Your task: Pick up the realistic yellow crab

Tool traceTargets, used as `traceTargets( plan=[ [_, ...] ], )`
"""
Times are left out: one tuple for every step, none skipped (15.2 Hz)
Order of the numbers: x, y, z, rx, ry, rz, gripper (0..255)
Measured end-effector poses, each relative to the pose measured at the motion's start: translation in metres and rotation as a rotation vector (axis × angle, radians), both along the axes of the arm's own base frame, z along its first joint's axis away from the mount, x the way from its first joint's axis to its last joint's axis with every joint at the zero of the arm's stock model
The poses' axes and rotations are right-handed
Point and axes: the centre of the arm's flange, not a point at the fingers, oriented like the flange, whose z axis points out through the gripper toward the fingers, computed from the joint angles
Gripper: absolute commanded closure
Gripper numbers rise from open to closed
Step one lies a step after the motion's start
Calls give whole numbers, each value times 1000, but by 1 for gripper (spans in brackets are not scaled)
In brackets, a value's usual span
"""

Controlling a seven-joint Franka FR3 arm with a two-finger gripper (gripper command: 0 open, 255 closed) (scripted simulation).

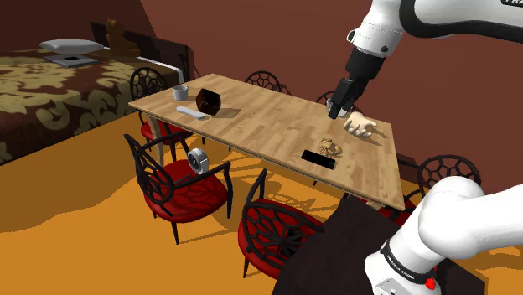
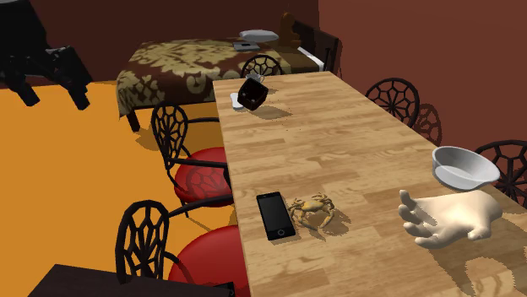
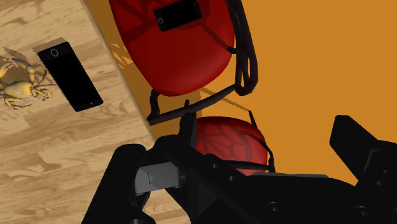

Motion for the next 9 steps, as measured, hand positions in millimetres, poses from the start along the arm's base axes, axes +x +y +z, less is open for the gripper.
traceTargets(
  plan=[
    [0, 0, 0, 0, 0, 0, 0],
    [2, -5, -3, 1, 0, 1, 0],
    [3, -12, -10, 2, -1, 2, 0],
    [5, -23, -17, 4, -1, 3, 0],
    [6, -35, -24, 6, -2, 5, 0],
    [7, -45, -32, 7, -3, 7, 0],
    [12, -55, -39, 9, -4, 9, 0],
    [14, -67, -47, 11, -5, 11, 0],
    [15, -75, -55, 12, -5, 13, 0]
  ],
)
